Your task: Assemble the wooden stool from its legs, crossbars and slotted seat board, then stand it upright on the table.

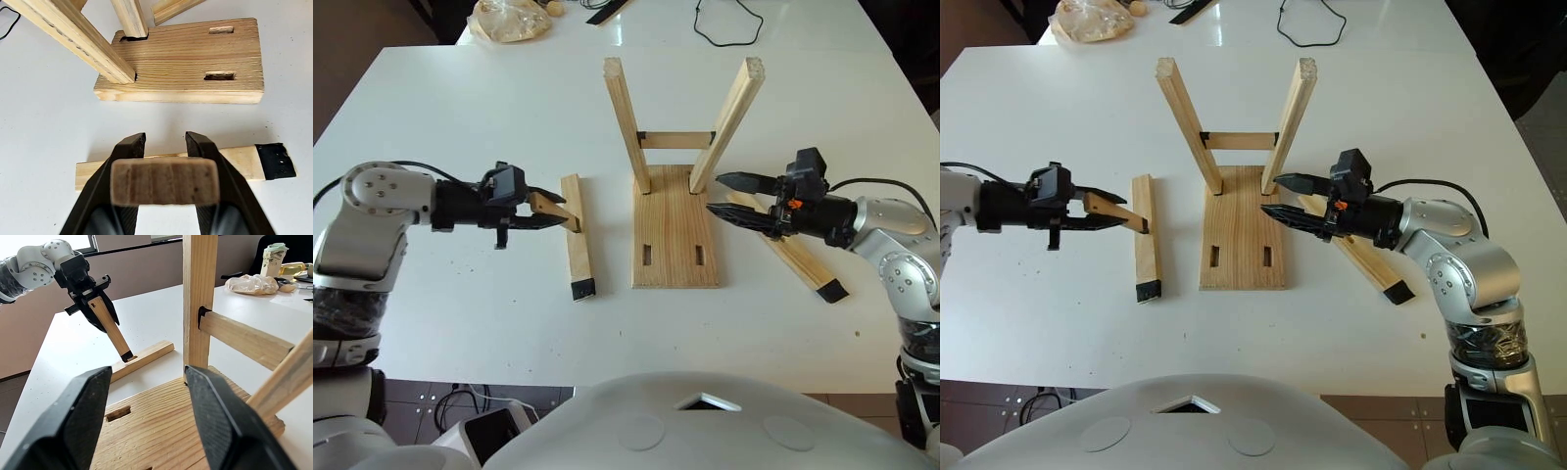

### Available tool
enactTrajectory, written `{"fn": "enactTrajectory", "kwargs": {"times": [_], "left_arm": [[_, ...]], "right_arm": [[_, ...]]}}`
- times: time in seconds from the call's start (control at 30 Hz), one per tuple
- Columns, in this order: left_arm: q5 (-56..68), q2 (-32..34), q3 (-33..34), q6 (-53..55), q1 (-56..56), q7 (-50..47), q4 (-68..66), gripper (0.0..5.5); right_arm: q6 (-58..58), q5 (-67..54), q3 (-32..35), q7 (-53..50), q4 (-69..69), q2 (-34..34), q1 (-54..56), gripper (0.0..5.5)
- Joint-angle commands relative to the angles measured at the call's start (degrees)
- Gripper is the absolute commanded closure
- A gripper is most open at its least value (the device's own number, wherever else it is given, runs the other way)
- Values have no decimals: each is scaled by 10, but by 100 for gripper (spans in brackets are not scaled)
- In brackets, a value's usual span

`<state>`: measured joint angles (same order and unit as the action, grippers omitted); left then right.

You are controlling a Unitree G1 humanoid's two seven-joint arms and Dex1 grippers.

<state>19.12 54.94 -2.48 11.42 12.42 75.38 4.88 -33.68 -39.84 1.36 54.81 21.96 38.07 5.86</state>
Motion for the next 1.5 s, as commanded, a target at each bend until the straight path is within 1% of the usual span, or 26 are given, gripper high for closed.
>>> {"fn": "enactTrajectory", "kwargs": {"times": [0.03,0.2,0.6,0.73,1.03,1.33,1.5], "left_arm": [[-33,-8,-19,-22,31,2,-46,421],[-52,-13,-38,-46,35,11,-77,421],[-39,19,-38,-26,-7,42,-15,421],[-67,26,-55,-29,-6,40,-35,421],[-69,27,-109,-13,27,92,-57,421],[-81,-1,-169,0,76,119,-113,421],[-85,-6,-181,-3,63,116,-116,421]], "right_arm": [[7,14,-12,-4,-4,-7,9,276],[10,19,-13,-4,-8,-9,6,276],[14,36,-16,-9,-16,-16,7,276],[18,45,-20,-12,-16,-20,5,276],[26,63,-33,-17,-17,-24,1,276],[34,82,-51,-17,-24,-29,2,276],[33,86,-56,-17,-23,-27,2,276]]}}
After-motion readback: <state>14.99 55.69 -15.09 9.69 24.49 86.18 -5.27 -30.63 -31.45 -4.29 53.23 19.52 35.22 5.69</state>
